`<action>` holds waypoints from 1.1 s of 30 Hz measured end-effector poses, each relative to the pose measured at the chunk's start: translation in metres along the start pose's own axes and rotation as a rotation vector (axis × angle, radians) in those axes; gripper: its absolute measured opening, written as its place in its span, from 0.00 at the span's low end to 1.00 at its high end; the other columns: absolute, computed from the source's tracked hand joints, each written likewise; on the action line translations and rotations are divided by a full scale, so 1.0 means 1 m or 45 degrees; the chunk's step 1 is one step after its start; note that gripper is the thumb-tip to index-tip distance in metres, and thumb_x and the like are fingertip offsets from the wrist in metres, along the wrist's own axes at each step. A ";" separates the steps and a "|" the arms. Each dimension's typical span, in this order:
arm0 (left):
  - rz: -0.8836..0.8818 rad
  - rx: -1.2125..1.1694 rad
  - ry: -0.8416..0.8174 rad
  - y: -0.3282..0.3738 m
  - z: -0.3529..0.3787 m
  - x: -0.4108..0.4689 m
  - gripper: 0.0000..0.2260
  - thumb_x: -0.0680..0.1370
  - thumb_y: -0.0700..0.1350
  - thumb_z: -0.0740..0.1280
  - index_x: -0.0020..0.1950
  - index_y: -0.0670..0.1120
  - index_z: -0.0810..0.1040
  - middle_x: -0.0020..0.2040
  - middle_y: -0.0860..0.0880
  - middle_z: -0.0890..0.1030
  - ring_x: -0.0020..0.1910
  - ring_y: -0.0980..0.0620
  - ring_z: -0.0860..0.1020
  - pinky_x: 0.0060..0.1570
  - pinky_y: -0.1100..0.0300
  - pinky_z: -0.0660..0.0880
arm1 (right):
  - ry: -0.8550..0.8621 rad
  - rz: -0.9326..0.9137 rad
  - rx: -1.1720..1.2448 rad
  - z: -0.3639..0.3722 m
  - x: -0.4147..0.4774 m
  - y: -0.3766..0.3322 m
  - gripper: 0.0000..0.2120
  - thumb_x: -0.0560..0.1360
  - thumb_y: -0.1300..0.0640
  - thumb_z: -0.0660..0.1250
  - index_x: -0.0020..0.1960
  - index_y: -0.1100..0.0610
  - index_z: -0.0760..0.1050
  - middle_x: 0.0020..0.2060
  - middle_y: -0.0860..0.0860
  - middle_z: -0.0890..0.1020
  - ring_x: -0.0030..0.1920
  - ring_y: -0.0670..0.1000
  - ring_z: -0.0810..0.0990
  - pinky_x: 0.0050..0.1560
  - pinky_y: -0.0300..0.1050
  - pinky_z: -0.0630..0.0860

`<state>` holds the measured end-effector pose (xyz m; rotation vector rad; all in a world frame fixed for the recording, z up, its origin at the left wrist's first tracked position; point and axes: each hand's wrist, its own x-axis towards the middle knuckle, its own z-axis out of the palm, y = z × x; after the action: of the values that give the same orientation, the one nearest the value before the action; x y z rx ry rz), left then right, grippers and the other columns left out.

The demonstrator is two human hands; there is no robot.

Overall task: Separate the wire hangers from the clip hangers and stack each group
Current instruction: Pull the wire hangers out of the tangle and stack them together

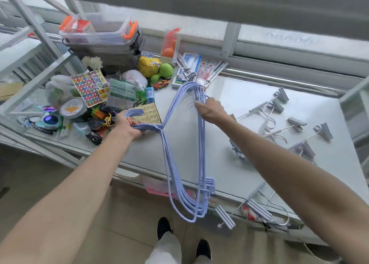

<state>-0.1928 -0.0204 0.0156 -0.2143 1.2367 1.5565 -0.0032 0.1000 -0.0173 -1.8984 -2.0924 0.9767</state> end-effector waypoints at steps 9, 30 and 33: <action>0.019 0.280 -0.092 -0.007 0.023 0.027 0.39 0.83 0.44 0.49 0.09 0.41 0.62 0.12 0.52 0.58 0.10 0.54 0.57 0.30 0.65 0.61 | 0.053 0.153 0.035 0.016 -0.025 0.025 0.29 0.74 0.63 0.63 0.69 0.68 0.54 0.62 0.64 0.75 0.63 0.65 0.74 0.60 0.52 0.72; 0.653 1.593 -0.060 -0.029 0.058 0.081 0.30 0.66 0.72 0.67 0.39 0.44 0.76 0.40 0.45 0.80 0.42 0.48 0.78 0.47 0.58 0.72 | 0.164 0.336 -0.098 -0.005 -0.007 0.051 0.29 0.73 0.65 0.63 0.70 0.69 0.53 0.61 0.62 0.76 0.63 0.62 0.76 0.57 0.51 0.73; 0.782 1.949 -0.172 -0.026 0.048 0.089 0.18 0.69 0.52 0.76 0.53 0.44 0.82 0.49 0.46 0.81 0.50 0.48 0.77 0.48 0.59 0.71 | 0.164 0.329 -0.131 -0.006 -0.005 0.050 0.29 0.74 0.65 0.63 0.70 0.69 0.54 0.61 0.61 0.76 0.63 0.61 0.76 0.57 0.51 0.72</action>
<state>-0.1865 0.0682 -0.0387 1.3103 2.1196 0.6490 0.0427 0.0964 -0.0390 -2.2614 -1.8937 0.7797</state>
